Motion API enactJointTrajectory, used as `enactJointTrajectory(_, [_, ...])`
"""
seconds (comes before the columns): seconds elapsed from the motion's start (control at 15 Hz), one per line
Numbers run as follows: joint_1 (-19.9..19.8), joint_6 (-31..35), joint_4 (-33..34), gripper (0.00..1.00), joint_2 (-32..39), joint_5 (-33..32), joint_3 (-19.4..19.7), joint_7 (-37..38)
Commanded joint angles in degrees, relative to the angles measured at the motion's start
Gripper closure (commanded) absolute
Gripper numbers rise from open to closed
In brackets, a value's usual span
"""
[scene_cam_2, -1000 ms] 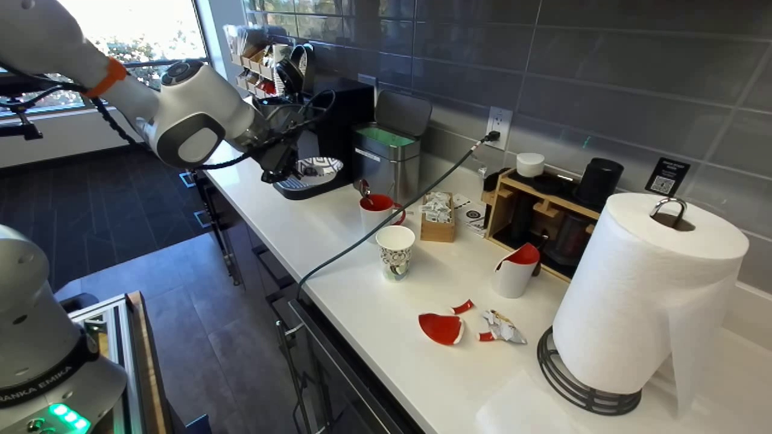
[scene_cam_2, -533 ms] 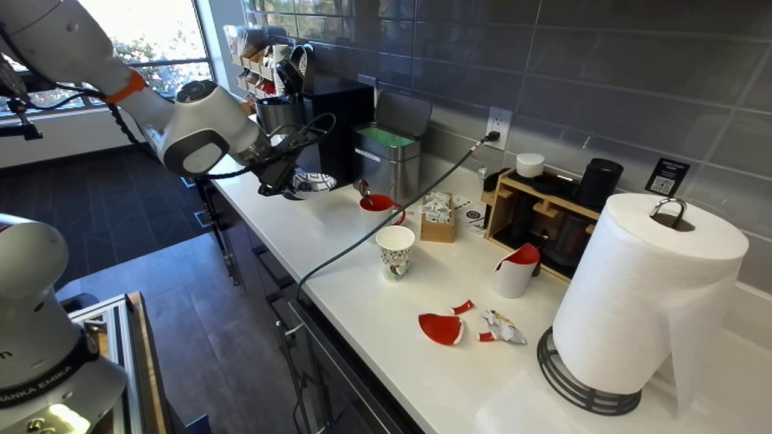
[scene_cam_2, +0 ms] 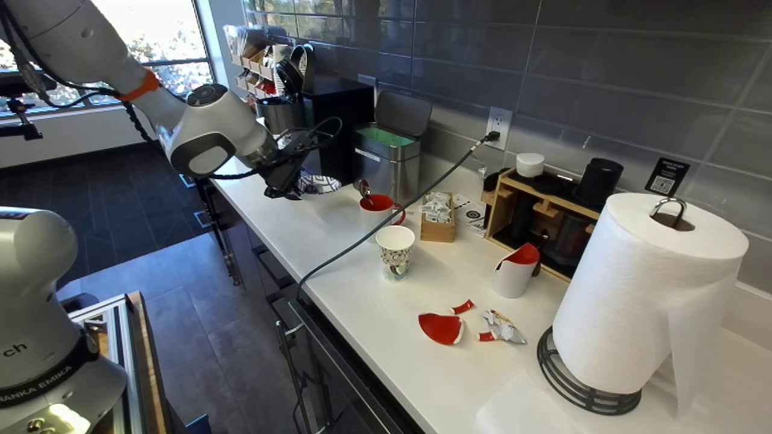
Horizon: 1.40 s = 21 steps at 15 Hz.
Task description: Remove the bowl from the cupboard
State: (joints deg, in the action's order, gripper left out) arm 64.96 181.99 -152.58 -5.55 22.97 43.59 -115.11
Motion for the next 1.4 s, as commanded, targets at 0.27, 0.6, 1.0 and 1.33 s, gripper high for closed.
enactJointTrajectory(0.27, [7.39,-0.98,1.73,0.99,4.51,2.77,7.34,-3.48])
enactJointTrajectory(0.6, [7.53,-2.31,2.87,0.99,6.87,2.59,7.49,-3.39])
enactJointTrajectory(1.0, [5.33,-6.12,4.9,0.99,10.13,4.06,5.1,-4.66])
enactJointTrajectory(1.33, [1.3,-9.66,8.07,0.71,13.84,10.57,0.17,-9.6])
